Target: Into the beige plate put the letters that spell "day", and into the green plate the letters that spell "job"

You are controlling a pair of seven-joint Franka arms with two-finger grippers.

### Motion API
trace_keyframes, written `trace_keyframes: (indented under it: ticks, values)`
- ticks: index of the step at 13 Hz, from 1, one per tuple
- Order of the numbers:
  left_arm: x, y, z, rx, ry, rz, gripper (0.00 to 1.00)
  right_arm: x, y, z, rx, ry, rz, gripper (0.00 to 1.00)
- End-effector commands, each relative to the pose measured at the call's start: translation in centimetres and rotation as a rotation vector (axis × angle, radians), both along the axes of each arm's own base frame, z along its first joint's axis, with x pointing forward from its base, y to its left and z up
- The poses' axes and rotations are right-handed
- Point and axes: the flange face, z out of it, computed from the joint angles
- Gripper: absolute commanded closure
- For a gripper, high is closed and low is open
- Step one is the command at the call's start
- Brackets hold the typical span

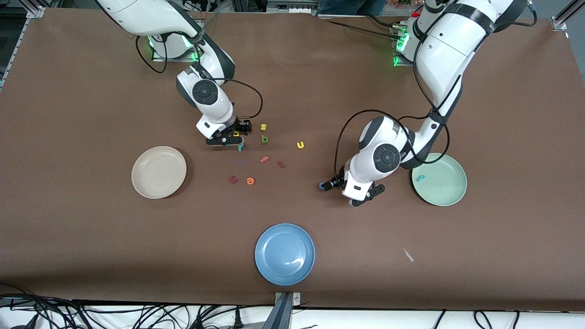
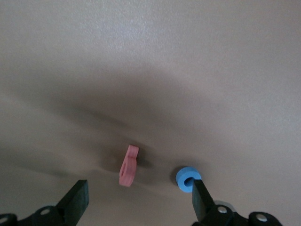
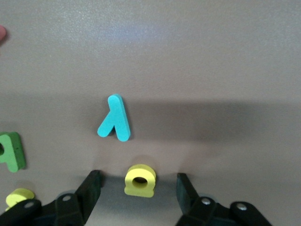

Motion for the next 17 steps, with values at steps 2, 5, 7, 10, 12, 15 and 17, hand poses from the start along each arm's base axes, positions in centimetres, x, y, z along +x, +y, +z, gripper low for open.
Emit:
trace_keyframes:
  ticks: [2,5,7,10,12,15,17]
  values:
    - [0.8,0.5,0.4,0.046,-0.036,-0.041,0.07,-0.5,-0.1,0.0,-0.001,-0.016,0.005,0.52]
    - [0.3,-0.1,-0.3,0.056,-0.029,-0.054,0.21,-0.4,-0.1,0.8,-0.007,-0.030,0.017,0.82]
    - [0.1,-0.3,-0.7,0.057,-0.023,-0.056,0.48,-0.2,-0.2,1.3,-0.009,-0.036,0.016,0.88]
    - [0.1,-0.3,-0.8,0.059,-0.017,-0.043,0.84,0.8,-0.8,3.8,-0.035,-0.059,0.040,0.88]
    - [0.1,-0.3,-0.9,0.059,-0.016,-0.043,1.00,2.2,-2.8,5.5,-0.061,-0.058,0.080,0.88]
    - [0.6,0.4,0.0,0.061,-0.020,-0.024,1.00,4.7,-7.6,7.8,-0.088,-0.051,0.164,0.88]
    - [1.7,2.7,3.2,0.071,-0.016,-0.009,1.00,6.3,-11.3,8.6,-0.094,-0.055,0.231,0.88]
